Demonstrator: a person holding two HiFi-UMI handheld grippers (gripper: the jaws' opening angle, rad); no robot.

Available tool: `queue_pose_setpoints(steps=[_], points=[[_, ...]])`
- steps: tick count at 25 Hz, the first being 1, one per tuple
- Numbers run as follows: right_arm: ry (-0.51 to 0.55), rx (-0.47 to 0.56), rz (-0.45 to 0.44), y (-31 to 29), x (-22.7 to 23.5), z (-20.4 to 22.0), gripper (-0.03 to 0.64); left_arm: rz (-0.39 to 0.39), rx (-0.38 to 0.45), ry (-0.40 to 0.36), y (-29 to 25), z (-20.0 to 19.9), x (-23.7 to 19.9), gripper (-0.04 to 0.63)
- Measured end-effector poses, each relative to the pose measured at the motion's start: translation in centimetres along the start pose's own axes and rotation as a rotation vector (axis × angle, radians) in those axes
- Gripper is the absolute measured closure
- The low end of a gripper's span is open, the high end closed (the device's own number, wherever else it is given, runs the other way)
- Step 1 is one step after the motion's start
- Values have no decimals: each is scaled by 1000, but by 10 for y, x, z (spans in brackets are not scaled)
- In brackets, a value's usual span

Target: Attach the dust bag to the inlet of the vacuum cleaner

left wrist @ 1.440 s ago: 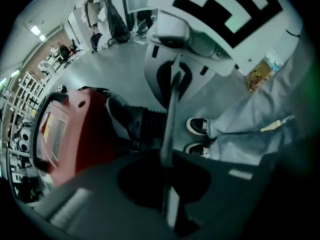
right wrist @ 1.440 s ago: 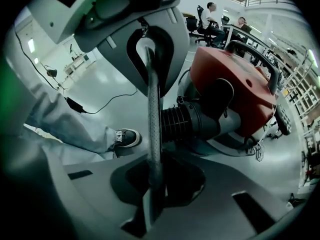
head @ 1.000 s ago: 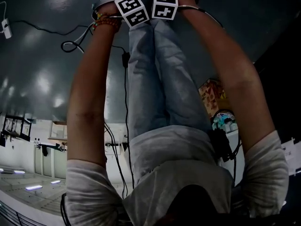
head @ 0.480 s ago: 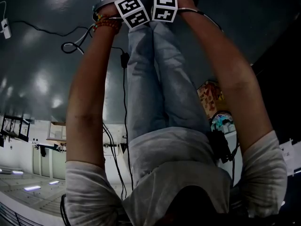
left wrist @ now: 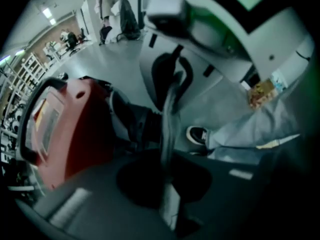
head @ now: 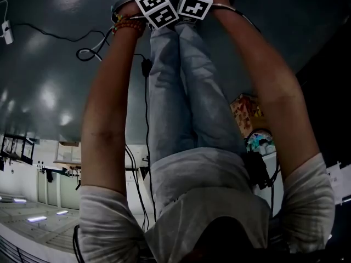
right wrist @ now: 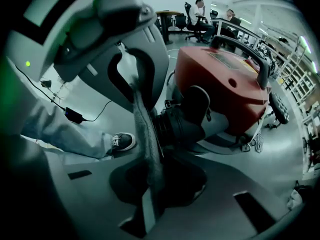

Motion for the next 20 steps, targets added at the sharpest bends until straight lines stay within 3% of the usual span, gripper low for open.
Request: queue_pose_setpoints(steps=[5, 8, 16, 20], points=[[72, -21, 30, -2, -3, 1, 586, -12, 8, -40, 4, -8, -5, 563], [146, -23, 69, 4, -6, -2, 586, 3, -3, -1, -6, -5, -5, 565], [115, -10, 46, -8, -4, 10, 586, -2, 22, -65, 11, -13, -7, 566], [148, -16, 68, 0, -6, 5, 586, 16, 15, -58, 3, -11, -10, 565]])
Point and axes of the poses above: the fingertips, and each gripper's own axes: y backward along the fingers, x to its right, z out of its underside, the point moved 7 cm from there along y, backward along the fingers, and after that the axes turned 3 degrees about -x, right-handed, at the moved point
